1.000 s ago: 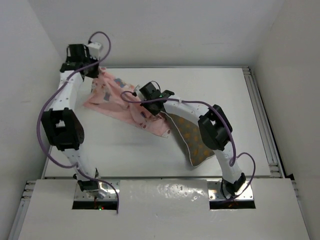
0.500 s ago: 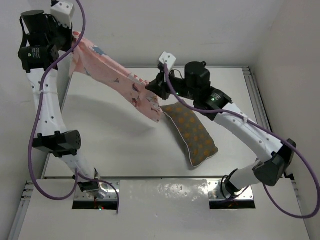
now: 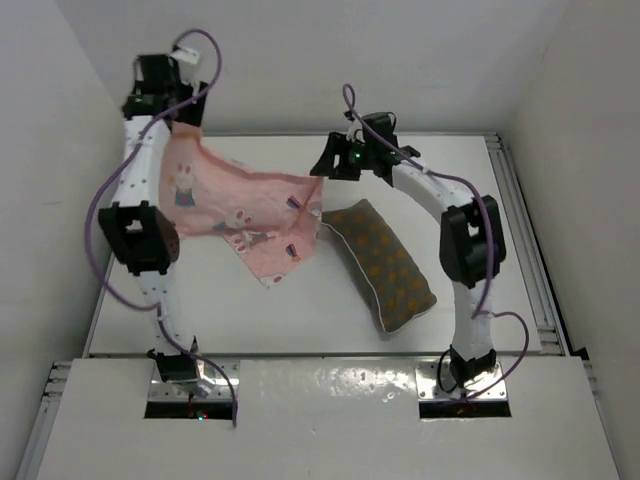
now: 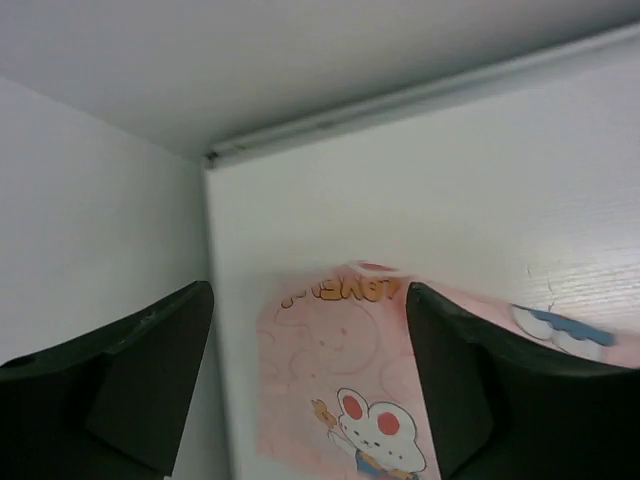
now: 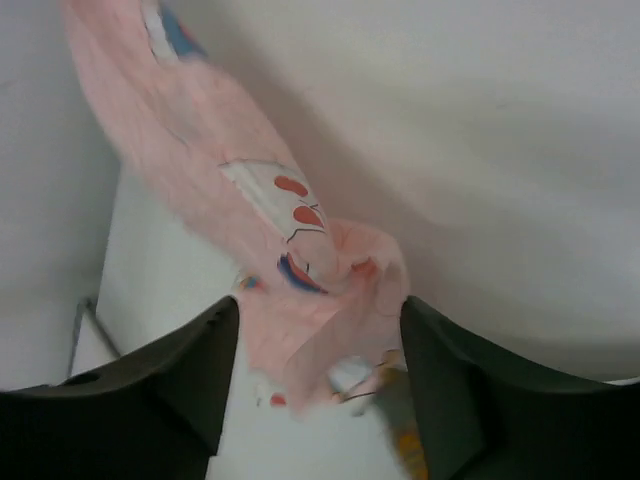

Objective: Put the pillow into the pillowcase

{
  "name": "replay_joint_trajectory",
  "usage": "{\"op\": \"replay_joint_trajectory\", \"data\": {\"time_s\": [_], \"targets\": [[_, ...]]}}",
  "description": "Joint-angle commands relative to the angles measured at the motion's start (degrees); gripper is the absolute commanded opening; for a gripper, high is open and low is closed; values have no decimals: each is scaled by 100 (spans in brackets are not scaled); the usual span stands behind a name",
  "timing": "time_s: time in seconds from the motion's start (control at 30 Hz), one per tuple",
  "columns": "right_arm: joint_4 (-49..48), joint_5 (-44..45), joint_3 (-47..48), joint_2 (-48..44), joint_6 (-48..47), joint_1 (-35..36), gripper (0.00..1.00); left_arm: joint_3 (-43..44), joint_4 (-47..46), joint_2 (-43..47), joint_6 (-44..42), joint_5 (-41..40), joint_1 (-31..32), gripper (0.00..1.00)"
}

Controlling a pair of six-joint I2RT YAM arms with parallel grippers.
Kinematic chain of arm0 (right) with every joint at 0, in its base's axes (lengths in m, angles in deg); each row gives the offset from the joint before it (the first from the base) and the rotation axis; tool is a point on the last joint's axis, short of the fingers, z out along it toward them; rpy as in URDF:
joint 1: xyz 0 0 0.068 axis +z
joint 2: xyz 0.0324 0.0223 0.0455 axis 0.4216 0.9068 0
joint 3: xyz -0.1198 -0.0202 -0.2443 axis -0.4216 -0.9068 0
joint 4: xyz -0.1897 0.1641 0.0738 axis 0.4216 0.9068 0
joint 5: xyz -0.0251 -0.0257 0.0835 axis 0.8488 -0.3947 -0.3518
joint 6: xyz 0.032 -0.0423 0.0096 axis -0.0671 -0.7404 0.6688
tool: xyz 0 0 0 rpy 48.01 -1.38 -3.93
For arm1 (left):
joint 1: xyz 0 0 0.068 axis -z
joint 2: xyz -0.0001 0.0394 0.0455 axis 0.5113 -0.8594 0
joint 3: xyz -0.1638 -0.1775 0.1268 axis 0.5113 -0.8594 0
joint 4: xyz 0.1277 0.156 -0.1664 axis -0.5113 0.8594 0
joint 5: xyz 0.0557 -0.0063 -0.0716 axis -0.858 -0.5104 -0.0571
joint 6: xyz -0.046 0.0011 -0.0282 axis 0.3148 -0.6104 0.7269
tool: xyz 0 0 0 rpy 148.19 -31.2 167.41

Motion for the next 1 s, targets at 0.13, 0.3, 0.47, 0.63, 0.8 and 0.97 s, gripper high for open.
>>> {"op": "replay_joint_trajectory", "data": {"time_s": [0.13, 0.3, 0.47, 0.63, 0.8, 0.97], "targets": [[2951, 1549, 2378, 940, 85, -727, 99, 592, 620, -1544, 132, -508, 797, 95], [2127, 2491, 156, -703, -558, -832, 99, -1368, -461, 2, 196, 416, 1140, 96], [2142, 2289, -1049, -1285, -875, -946, 22, -2065, 289, 584, -665, 1348, 2027, 32], [2195, 1851, -1594, -1408, -875, -973, 56, -2364, 899, -65, -887, 1095, 2898, 34], [2020, 1533, -2130, -1654, -927, -920, 89, -2566, 786, -444, -720, 491, 3100, 39], [1800, 1489, -2763, -2032, -989, -911, 91, -2637, 777, -410, -544, 67, 3092, 39]]}}
